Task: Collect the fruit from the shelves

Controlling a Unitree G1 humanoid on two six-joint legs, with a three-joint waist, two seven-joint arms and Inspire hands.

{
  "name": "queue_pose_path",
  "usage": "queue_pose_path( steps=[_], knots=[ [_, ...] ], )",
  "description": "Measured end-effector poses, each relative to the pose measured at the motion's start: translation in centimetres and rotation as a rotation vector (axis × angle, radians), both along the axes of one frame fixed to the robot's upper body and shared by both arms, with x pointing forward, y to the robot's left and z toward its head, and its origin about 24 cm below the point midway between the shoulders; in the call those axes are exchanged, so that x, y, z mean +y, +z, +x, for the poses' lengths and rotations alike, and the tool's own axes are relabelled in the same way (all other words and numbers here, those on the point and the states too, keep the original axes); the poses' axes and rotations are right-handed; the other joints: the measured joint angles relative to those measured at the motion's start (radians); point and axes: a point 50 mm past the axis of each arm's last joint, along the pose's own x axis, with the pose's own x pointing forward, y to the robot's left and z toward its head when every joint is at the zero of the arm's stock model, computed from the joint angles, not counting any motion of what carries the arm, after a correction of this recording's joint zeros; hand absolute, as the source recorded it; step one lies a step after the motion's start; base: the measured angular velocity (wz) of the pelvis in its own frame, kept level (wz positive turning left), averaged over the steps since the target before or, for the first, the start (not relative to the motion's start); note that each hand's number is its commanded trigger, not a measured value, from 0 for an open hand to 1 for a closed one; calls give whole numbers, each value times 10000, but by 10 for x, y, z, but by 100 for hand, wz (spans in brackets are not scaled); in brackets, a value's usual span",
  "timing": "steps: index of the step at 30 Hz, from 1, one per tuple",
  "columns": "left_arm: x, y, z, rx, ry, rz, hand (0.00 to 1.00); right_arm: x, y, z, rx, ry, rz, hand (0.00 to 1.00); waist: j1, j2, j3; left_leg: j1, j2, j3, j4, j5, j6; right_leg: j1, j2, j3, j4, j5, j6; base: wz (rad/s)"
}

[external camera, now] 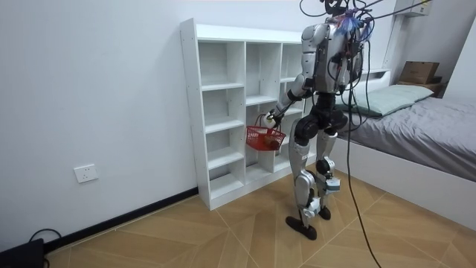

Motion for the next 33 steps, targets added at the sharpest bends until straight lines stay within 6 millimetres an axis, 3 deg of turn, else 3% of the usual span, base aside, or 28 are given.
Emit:
queue_pose_path(
  steps=[16, 21, 27, 33],
  knots=[
    [-6, 0, -1, -2, -479, -241, 100, 18, -13, -13, 1130, 1405, -37, 100, 35, -72, -71, -152, 4, 23, 16, -1, 0, -155, 5, 45, 20, 9, -14, 0],
    [-9, -1, -1, 36, -501, -360, 100, 23, -12, -20, 1378, 1712, 50, 100, 275, -64, -71, -121, 10, 112, 19, -1, 0, -160, 17, 126, 22, 11, -15, -4],
    [-13, -1, -1, 63, -521, -450, 100, 31, -17, -25, 1827, 2074, 23, 100, 336, -27, -41, -121, 14, 115, 16, -3, -1, -161, 18, 133, 23, 16, -20, 0],
    [-12, -1, -1, 73, -474, -388, 100, 33, -19, -26, 2102, 2304, 38, 100, 341, 49, 55, -132, 16, 102, 5, -10, -4, -164, 23, 130, 19, 16, -19, 0]
  ],
)
